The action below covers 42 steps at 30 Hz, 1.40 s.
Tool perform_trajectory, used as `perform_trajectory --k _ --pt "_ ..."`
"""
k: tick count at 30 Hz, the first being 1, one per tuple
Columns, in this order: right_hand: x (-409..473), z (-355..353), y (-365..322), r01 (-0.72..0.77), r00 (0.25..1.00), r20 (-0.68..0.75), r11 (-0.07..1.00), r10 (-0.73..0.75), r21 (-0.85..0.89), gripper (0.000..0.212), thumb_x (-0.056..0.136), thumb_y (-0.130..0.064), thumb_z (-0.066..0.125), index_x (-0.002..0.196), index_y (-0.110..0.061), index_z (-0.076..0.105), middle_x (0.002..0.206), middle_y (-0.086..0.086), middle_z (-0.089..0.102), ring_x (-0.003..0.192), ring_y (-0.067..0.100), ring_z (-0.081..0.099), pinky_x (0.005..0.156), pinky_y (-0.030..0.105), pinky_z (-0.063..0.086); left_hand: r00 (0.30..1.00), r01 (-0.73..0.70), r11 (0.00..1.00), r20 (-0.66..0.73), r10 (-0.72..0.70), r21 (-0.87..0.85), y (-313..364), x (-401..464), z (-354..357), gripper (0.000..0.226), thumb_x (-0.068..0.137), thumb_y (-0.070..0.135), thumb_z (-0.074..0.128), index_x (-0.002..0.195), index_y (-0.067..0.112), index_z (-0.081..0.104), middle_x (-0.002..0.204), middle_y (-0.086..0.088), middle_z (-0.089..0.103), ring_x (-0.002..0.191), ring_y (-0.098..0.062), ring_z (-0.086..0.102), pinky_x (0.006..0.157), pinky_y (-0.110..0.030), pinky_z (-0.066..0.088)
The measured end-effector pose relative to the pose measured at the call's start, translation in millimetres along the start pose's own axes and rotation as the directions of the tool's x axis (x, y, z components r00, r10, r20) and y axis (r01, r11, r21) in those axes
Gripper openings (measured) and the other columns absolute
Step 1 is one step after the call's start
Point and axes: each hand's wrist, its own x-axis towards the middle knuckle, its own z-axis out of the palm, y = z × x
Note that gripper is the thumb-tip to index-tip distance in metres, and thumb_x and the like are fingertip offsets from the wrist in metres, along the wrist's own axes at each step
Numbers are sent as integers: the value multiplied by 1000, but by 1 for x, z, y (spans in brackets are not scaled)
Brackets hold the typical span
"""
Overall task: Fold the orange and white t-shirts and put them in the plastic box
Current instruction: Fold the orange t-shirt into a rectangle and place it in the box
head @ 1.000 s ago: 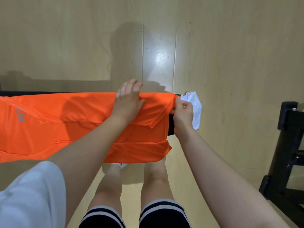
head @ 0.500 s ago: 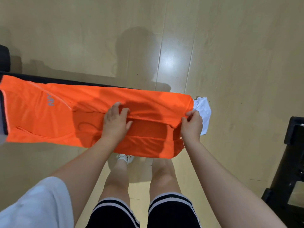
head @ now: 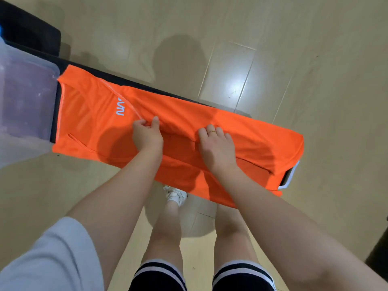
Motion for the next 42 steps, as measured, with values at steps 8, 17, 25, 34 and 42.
perform_trajectory --k 8,17,25,34,42 --pt "-6 -7 4 217 962 -150 972 -228 -89 9 71 -16 50 77 -16 57 69 4 58 55 24 57 42 28 39 991 -83 996 108 85 -20 -3 20 -19 16 75 39 52 70 24 50 88 -17 67 88 -35 64 84 -48 52" --pt "6 -21 -48 186 982 -29 982 -185 25 16 78 -24 52 86 -13 60 77 7 60 62 29 59 46 30 42 982 -188 982 23 187 23 -5 47 -72 35 88 15 53 119 2 47 88 -5 55 92 -20 54 81 -27 36" --pt "81 -26 -125 216 976 -5 967 -218 133 40 80 -8 52 119 -13 57 102 17 61 83 35 61 61 37 49 800 -572 615 205 563 543 59 132 -94 47 89 3 36 133 17 45 139 -15 38 123 -33 39 102 -37 31" --pt "107 -7 -161 156 983 -87 987 -159 -48 43 73 -19 38 104 -15 67 86 8 68 64 25 64 43 24 45 466 -749 -102 630 622 655 77 181 -117 25 89 2 37 105 -2 56 112 -21 56 114 -37 47 94 -44 33" --pt "87 -3 -167 119 993 20 991 -120 63 51 70 -13 67 119 -7 56 118 15 62 93 34 63 61 36 54 569 -670 15 501 653 742 49 179 -132 44 75 3 19 102 8 54 100 -16 60 76 -31 62 56 -32 50"
